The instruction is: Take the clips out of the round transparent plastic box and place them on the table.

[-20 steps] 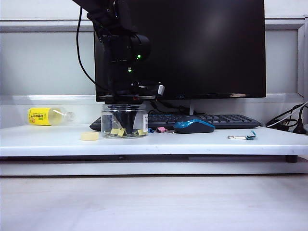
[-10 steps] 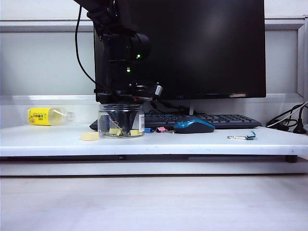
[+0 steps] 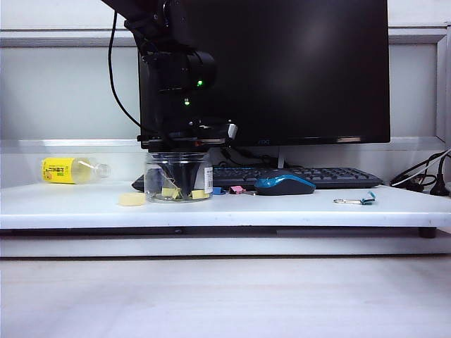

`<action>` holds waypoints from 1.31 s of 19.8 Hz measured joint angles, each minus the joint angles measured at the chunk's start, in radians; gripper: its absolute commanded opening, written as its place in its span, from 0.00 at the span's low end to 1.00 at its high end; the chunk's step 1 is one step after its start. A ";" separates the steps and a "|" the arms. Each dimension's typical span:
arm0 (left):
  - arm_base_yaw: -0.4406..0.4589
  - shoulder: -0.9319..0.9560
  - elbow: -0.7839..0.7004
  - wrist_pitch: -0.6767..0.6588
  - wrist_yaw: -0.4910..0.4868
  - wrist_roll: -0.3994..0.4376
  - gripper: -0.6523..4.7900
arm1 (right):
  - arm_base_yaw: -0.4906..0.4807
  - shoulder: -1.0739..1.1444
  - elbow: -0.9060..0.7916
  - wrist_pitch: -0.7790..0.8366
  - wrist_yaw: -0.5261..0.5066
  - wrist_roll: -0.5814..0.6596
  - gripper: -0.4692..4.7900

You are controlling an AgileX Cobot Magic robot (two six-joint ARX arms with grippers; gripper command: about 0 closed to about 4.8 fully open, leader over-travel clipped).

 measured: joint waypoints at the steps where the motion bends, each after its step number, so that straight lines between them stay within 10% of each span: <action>1: 0.000 0.002 0.001 0.000 0.007 0.000 0.26 | 0.000 0.000 0.000 0.000 0.000 0.000 0.29; 26: -0.006 -0.101 -0.022 -0.012 0.067 -0.022 0.11 | 0.000 0.000 0.000 0.000 0.000 0.000 0.29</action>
